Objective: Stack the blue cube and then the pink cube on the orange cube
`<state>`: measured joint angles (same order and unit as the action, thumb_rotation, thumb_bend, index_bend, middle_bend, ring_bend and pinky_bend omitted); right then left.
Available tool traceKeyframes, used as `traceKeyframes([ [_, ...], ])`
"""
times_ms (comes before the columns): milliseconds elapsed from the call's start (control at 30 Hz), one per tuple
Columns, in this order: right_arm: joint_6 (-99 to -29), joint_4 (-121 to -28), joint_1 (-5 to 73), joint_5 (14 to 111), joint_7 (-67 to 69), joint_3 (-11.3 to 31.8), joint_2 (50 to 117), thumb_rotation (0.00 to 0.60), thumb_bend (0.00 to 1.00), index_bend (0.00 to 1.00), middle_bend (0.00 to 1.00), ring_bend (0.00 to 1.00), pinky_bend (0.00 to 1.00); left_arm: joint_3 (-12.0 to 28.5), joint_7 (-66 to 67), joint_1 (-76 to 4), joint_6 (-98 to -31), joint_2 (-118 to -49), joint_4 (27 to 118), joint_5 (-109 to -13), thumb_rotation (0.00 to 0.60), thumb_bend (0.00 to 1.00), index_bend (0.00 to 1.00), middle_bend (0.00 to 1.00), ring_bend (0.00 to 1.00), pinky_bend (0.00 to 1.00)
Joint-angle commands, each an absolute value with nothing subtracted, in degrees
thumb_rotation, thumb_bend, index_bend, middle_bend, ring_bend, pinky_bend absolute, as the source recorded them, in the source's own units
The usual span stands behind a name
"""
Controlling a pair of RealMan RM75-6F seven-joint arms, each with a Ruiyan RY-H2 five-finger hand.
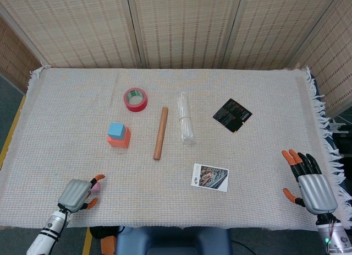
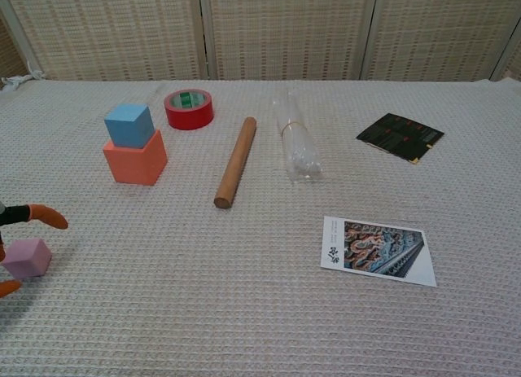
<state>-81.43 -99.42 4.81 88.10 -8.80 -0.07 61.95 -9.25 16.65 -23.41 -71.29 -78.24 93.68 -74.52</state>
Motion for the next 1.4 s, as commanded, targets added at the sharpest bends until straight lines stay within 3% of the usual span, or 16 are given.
traceKeyframes([
  [33, -81.5, -99.4, 4.7, 88.1, -8.7, 0.0, 61.9, 0.600, 0.16, 0.00, 0.00, 0.00, 0.00, -8.3, 18.3, -22.4, -71.9, -79.6, 92.5, -73.7, 0.600, 0.30, 0.24, 1.00, 1.00, 1.00],
  [367, -81.6, -99.6, 4.6, 87.8, -9.2, 0.0, 61.8, 0.600, 0.15, 0.00, 0.00, 0.00, 0.00, -5.7, 21.1, -20.4, -72.5, -81.3, 90.2, -72.2, 0.600, 0.30, 0.29, 1.00, 1.00, 1.00],
  [567, -81.3, -99.7, 4.6, 87.9, -9.3, -0.1, 61.8, 0.600, 0.15, 0.00, 0.00, 0.00, 0.00, -4.8, 20.6, -19.5, -72.0, -82.4, 88.7, -72.2, 0.600, 0.30, 0.39, 1.00, 1.00, 1.00],
  [933, -79.3, -100.2, 5.2, 87.7, -8.4, -0.7, 60.5, 0.600, 0.15, 0.00, 0.00, 0.00, 0.00, -2.7, 19.1, -18.9, -71.8, -83.9, 86.4, -73.6, 0.600, 0.30, 0.48, 1.00, 1.00, 1.00],
  [1167, -79.5, -100.2, 5.2, 87.7, -8.2, -0.6, 60.5, 0.600, 0.15, 0.00, 0.00, 0.00, 0.00, -2.5, 23.2, -20.1, -71.5, -77.1, 92.6, -76.2, 0.600, 0.31, 0.48, 1.00, 1.00, 1.00],
  [1400, -79.6, -100.2, 5.1, 87.2, -8.6, -0.3, 60.8, 0.600, 0.15, 0.00, 0.00, 0.00, 0.00, 2.8, 25.5, -25.7, -65.5, -64.4, 103.3, -72.4, 0.600, 0.31, 0.47, 1.00, 1.00, 1.00],
])
